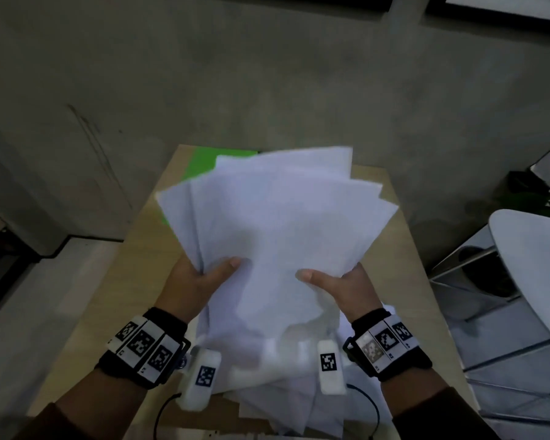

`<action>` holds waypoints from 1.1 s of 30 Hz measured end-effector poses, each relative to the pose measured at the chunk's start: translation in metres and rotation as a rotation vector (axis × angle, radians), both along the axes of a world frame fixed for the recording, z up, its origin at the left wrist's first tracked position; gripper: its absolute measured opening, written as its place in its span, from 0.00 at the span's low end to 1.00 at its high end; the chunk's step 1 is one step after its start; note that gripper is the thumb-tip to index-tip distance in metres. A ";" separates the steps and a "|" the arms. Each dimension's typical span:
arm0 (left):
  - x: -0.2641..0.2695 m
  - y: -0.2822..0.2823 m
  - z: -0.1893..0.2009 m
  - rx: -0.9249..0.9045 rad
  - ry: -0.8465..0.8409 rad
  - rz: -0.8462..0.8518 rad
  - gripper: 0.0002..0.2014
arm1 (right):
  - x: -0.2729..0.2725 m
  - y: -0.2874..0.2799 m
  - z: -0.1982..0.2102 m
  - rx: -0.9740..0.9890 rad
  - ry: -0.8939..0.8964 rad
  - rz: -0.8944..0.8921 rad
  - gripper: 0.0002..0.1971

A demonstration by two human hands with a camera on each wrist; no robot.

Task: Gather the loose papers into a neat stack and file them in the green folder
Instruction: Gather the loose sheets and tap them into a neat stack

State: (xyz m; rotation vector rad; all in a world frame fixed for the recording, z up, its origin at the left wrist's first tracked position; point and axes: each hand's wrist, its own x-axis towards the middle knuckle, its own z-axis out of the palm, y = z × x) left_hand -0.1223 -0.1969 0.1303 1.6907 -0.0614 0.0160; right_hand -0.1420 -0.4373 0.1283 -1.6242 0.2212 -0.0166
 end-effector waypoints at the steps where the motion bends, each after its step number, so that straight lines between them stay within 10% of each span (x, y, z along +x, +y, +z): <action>1: 0.000 -0.001 0.002 -0.035 -0.017 0.019 0.10 | -0.001 0.001 0.001 0.044 -0.018 0.002 0.21; 20: 0.006 -0.018 0.041 -0.243 -0.261 0.229 0.40 | -0.004 0.018 0.034 0.228 -0.396 -0.234 0.21; 29: 0.005 -0.017 0.047 -0.247 -0.244 0.242 0.33 | 0.011 0.030 0.059 0.116 -0.355 -0.460 0.18; 33: 0.006 -0.021 0.057 -0.277 -0.255 0.317 0.14 | 0.006 0.030 0.056 0.065 -0.405 -0.432 0.10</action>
